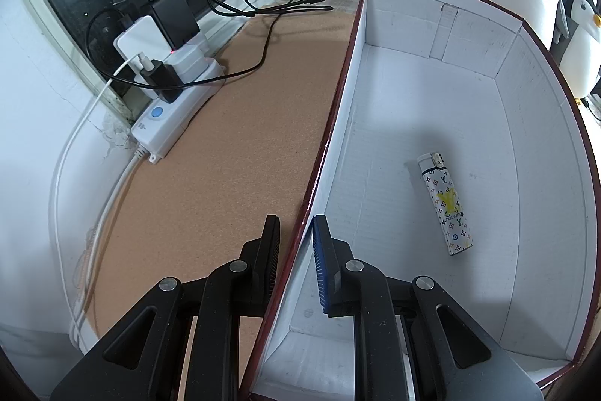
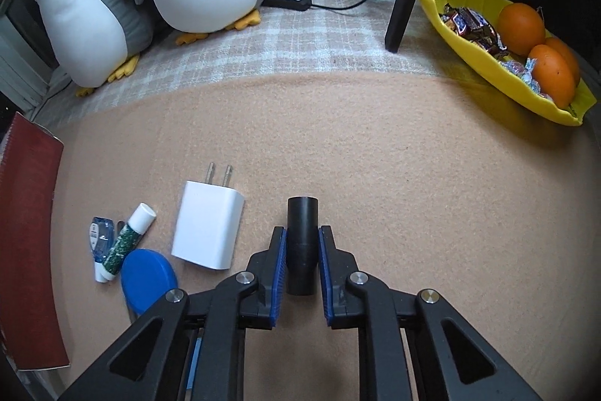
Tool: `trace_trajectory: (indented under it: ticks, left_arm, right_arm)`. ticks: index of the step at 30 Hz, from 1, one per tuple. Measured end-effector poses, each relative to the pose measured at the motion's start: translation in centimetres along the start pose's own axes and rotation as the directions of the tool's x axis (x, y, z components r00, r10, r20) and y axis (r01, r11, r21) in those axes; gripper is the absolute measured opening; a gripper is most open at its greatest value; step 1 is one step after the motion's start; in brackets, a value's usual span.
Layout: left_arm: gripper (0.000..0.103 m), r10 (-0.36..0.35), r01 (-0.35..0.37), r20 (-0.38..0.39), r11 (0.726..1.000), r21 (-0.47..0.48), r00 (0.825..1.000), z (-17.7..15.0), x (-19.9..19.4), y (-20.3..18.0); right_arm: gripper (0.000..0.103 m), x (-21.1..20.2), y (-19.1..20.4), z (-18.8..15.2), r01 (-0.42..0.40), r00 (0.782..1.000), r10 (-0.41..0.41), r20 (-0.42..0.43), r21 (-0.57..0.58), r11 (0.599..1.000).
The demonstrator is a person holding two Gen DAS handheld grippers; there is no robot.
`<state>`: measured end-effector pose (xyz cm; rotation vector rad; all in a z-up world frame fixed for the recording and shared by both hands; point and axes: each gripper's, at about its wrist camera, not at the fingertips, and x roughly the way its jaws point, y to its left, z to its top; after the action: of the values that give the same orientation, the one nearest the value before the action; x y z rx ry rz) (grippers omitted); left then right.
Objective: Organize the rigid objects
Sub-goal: 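Carry the black cylinder with the right tool into the box and release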
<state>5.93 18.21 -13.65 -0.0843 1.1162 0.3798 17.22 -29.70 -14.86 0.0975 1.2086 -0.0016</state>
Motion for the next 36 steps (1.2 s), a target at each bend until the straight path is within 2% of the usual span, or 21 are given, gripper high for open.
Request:
trace_trajectory:
  ticks: [7, 13, 18, 24, 29, 36]
  left_arm:
    - [0.016, -0.004, 0.004, 0.002, 1.000, -0.002, 1.000, 0.0, 0.1, 0.0]
    - [0.016, -0.011, 0.011, 0.008, 1.000, -0.002, 1.000, -0.1, 0.0, 0.0]
    - [0.016, -0.022, 0.022, 0.015, 1.000, -0.001, 1.000, -0.1, -0.1, 0.0]
    - [0.016, -0.041, 0.041, 0.023, 0.999, -0.001, 0.999, -0.2, -0.2, 0.2]
    - [0.016, -0.053, 0.053, 0.028, 0.999, 0.000, 0.998, -0.2, -0.2, 0.4]
    - [0.016, -0.060, 0.060, 0.032, 0.998, 0.000, 0.998, -0.3, -0.3, 0.4]
  right_arm:
    - [0.015, -4.7, 3.9, -0.5, -0.054, 0.996, 0.061, 0.071, -0.095, 0.994]
    - [0.015, -9.0, 11.0, -1.6, -0.149, 0.977, 0.180, 0.113, -0.241, 0.959]
    - [0.015, -11.6, 18.5, -3.4, -0.227, 0.953, 0.285, 0.101, -0.383, 0.895]
    - [0.015, -12.2, 26.7, -6.4, -0.303, 0.929, 0.370, 0.025, -0.525, 0.795]
    - [0.015, -11.7, 31.4, -9.0, -0.314, 0.927, 0.374, -0.031, -0.609, 0.728]
    - [0.015, -10.4, 34.9, -11.1, -0.316, 0.931, 0.357, -0.078, -0.663, 0.678]
